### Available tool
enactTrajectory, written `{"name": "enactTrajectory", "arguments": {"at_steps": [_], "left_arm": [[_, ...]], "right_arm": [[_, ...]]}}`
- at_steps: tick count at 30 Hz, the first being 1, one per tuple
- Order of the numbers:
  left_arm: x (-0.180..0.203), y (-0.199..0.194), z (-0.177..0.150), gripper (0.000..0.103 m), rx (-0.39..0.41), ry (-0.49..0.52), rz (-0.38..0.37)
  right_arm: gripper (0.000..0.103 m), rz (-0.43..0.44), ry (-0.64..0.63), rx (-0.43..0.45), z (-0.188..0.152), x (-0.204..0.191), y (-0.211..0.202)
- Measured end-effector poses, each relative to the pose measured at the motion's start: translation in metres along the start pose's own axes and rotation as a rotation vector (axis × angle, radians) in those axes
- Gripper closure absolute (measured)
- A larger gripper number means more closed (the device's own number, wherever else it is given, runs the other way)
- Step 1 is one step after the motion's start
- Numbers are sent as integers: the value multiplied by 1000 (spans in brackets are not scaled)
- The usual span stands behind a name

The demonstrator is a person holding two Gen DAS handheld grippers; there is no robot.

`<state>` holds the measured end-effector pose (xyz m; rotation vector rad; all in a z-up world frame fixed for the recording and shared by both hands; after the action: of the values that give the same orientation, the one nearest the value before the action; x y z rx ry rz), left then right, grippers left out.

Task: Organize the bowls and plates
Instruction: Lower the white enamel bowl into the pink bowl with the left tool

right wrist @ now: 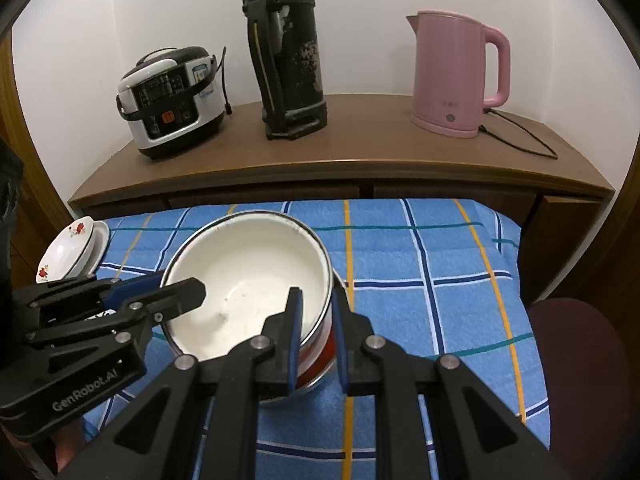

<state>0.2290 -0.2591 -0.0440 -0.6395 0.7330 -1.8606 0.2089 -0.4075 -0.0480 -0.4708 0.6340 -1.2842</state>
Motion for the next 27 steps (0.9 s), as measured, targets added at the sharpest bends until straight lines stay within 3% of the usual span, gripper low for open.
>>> {"name": "enactTrajectory", "arguments": {"at_steps": [27], "left_arm": [[1, 7, -2, 81, -23, 2, 9]], "right_arm": [[86, -9, -6, -34, -8, -1, 7]]}}
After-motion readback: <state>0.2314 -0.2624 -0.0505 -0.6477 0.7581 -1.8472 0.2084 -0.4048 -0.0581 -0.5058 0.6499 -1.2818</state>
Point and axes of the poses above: each gripper's, at about its wrist camera, not at the fingertips, and y roughly the way its jaws point, x to its right, z to its top, the point moved 2 cm from there along y, roughly the way its jaws point, and after that the axes turned 5 degrees about z, right-handed, at the moved point
